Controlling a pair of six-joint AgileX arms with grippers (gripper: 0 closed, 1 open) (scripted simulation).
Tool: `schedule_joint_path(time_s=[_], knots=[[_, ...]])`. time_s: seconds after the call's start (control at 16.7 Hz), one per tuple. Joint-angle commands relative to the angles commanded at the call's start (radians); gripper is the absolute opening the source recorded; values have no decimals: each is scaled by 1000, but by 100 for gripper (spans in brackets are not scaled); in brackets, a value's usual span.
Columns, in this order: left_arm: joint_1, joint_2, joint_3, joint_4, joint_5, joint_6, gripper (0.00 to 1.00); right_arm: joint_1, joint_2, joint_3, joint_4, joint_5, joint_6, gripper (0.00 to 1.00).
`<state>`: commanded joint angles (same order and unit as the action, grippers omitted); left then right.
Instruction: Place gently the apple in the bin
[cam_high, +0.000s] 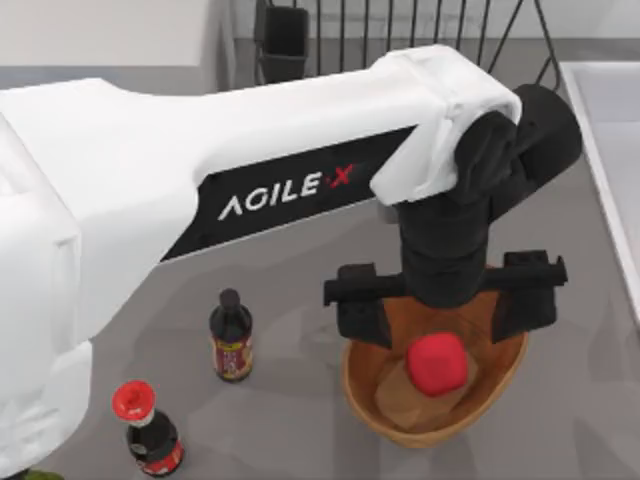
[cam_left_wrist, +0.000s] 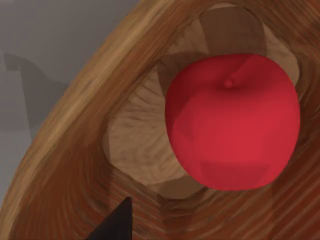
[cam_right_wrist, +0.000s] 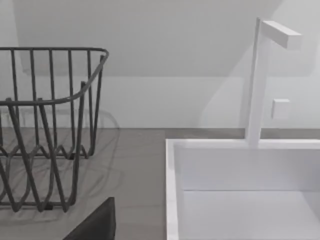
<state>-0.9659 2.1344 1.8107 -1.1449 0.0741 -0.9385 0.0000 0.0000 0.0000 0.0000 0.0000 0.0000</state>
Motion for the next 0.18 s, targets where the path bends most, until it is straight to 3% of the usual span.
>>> schedule_joint_path(time_s=[0.18], knots=[[0,0,0,0,0,0,100,0,0,0,0,0,0,100]])
